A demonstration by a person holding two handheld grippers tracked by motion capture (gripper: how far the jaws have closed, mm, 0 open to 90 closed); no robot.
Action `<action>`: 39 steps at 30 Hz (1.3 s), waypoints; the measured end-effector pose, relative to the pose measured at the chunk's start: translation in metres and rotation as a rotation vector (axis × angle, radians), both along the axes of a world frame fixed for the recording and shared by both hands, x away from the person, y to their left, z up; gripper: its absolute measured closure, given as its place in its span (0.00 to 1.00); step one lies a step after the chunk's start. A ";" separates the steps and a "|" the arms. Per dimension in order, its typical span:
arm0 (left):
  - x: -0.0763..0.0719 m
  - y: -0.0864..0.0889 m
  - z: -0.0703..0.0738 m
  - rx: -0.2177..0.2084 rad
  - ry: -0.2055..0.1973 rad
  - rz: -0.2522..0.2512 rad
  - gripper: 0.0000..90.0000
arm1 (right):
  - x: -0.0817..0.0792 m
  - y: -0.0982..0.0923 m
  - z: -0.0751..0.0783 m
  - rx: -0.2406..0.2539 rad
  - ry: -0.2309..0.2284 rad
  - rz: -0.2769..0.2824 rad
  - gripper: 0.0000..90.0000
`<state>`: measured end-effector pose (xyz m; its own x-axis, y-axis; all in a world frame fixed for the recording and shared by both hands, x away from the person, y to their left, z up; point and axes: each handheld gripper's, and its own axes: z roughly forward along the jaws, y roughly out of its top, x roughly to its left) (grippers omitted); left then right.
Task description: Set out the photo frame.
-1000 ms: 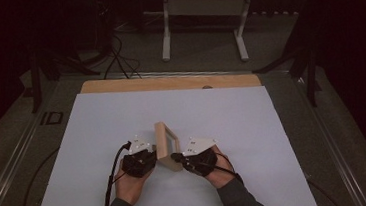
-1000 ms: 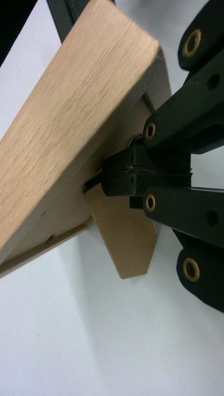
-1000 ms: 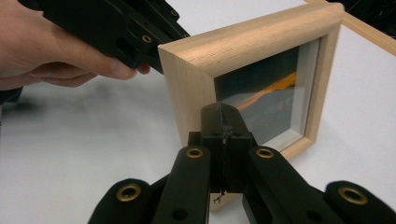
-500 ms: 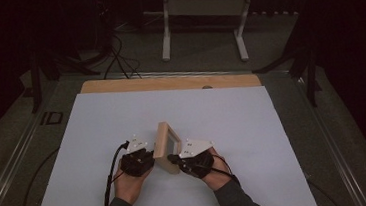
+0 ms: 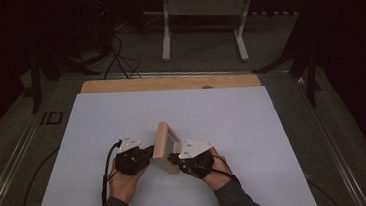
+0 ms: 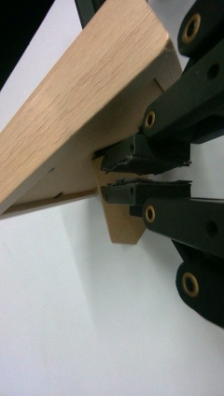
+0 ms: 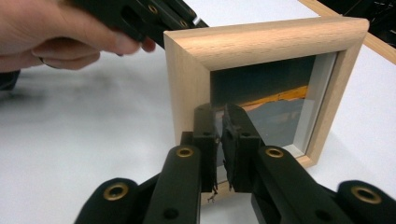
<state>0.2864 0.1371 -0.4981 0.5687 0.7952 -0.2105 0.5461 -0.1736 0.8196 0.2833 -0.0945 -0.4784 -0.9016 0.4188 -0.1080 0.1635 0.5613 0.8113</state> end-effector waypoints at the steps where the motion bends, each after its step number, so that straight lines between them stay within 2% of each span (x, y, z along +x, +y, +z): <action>1: 0.000 0.001 0.001 0.001 -0.002 0.006 0.90 | 0.000 0.000 0.000 0.000 -0.002 0.000 0.92; 5: -0.001 0.005 0.005 -0.011 -0.008 0.024 0.84 | 0.002 -0.004 0.001 0.009 -0.005 -0.016 0.87; 8: -0.003 0.008 0.009 -0.013 -0.018 0.045 0.73 | 0.004 -0.008 0.003 0.018 -0.001 -0.034 0.81; 15: -0.005 0.018 0.018 -0.044 -0.033 0.070 0.63 | 0.007 -0.014 0.004 0.035 0.008 -0.050 0.70; 23: -0.010 0.018 0.029 -0.072 -0.056 0.040 0.56 | 0.009 -0.018 0.005 0.040 0.011 -0.065 0.63; 28: -0.013 0.017 0.034 -0.096 -0.054 0.029 0.52 | 0.010 -0.019 0.006 0.039 0.010 -0.072 0.62; 36: -0.018 0.008 0.043 -0.088 -0.065 0.002 0.42 | 0.011 -0.022 0.008 0.045 0.009 -0.084 0.60; 39: -0.019 0.004 0.044 -0.081 -0.066 -0.011 0.42 | 0.011 -0.023 0.008 0.046 0.008 -0.086 0.60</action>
<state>0.2671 0.1411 -0.4541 0.5921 0.7707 -0.2356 0.4887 -0.1110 0.8653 0.2948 -0.1171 -0.4707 -0.8629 0.4991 -0.0801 0.2159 0.5073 0.8343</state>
